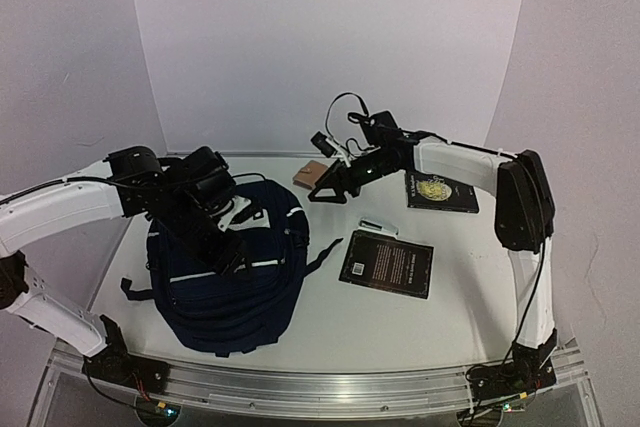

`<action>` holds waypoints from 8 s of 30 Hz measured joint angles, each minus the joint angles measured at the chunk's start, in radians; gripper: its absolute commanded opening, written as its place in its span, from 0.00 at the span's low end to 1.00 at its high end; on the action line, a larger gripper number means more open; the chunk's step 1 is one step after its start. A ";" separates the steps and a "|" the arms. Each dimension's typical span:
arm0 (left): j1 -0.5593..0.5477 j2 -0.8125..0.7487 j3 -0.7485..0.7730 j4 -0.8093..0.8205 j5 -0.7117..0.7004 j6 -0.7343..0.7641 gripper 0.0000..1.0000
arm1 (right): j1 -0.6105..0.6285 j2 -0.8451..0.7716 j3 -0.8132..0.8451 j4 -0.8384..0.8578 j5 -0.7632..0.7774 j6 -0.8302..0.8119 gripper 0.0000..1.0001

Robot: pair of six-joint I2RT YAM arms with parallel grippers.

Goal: Pack the student bag
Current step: Zip the student bag at the center of the board, then unzip the student bag at the center of the board.

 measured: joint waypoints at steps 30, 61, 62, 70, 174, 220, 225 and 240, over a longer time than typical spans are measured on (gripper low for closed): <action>0.086 -0.062 0.000 0.069 -0.080 -0.115 0.72 | 0.134 0.231 0.203 -0.211 0.103 -0.294 0.37; 0.514 0.803 0.780 0.062 0.117 0.098 0.88 | 0.177 0.197 0.148 -0.245 0.245 -0.240 0.00; 0.515 0.815 0.780 0.057 0.121 0.107 0.87 | 0.178 0.194 0.150 -0.247 0.251 -0.233 0.00; 0.501 0.881 0.813 0.007 0.081 0.138 0.49 | 0.183 0.193 0.176 -0.264 0.291 -0.166 0.00; 0.563 0.885 0.914 -0.011 0.102 0.003 0.95 | 0.152 0.153 0.067 -0.323 0.248 -0.448 0.11; 0.453 0.613 0.308 0.238 0.604 0.570 0.49 | 0.115 0.010 -0.023 -0.338 0.128 -0.128 0.00; 0.442 0.610 0.278 0.284 0.554 0.557 0.09 | 0.114 0.020 -0.010 -0.367 0.104 -0.111 0.00; 0.460 0.612 0.288 0.330 0.396 0.285 0.00 | 0.100 0.017 -0.061 -0.350 0.053 0.004 0.00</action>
